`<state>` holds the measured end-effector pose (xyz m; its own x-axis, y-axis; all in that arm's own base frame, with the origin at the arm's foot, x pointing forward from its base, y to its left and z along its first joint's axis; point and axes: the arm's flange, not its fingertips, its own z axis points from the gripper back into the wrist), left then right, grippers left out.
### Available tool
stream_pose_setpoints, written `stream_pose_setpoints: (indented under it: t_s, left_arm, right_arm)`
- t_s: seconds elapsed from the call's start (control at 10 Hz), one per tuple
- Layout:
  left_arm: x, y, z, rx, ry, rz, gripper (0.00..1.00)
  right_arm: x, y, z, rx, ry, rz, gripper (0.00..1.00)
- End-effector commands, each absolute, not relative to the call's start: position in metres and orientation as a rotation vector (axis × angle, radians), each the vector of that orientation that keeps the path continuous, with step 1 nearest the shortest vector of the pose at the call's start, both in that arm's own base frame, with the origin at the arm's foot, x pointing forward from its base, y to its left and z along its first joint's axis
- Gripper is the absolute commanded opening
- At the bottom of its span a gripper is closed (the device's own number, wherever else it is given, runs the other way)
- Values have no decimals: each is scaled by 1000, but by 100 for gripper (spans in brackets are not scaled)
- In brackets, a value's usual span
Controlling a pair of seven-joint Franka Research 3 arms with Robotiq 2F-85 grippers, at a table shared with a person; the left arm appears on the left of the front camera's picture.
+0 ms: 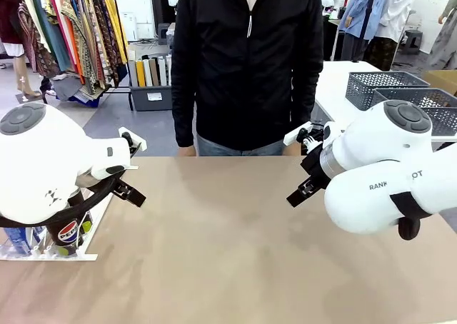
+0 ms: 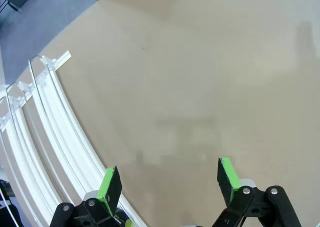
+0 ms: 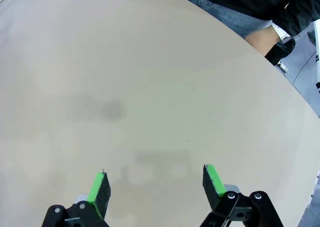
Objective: Retrieve and store the cans from the dispenser.
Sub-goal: Pick up one can from the Automatic Can Dispenser and place it in the middle of the table.
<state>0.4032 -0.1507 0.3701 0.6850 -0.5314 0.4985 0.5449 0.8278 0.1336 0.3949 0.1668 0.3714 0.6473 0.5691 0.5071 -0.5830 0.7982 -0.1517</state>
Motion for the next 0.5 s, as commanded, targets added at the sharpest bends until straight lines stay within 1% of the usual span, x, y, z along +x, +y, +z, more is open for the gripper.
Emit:
stream_pose_setpoints:
  t_s: [0.0,0.4]
  left_arm:
    - [403,-151,370,-26,-551,-604,100]
    - [403,-151,370,-26,-551,-604,100]
  right_arm:
    - [395,167,371,26,-568,655,100]
    - [395,167,371,26,-568,655,100]
